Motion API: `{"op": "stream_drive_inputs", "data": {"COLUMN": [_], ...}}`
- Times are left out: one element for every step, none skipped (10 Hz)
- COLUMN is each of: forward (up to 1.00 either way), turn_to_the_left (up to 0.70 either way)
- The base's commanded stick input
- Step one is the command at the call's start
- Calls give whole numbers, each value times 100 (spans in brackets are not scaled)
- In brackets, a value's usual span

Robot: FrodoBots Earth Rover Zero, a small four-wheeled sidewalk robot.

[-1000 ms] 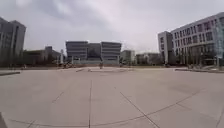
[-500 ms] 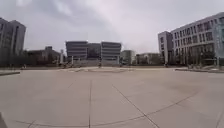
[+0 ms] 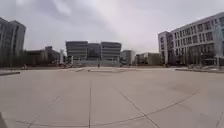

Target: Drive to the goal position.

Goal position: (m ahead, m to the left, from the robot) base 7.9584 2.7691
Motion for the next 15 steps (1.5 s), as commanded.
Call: {"op": "stream_drive_inputs", "data": {"forward": [4, 4, 4, 3, 1, 2, 4, 4, 4, 4, 4, 5, 55, 70, 70], "turn_to_the_left": [0, 0, 0, 0, 0, 0, 0, 0, 0, 0, 0, 1, 1, 2, 10]}}
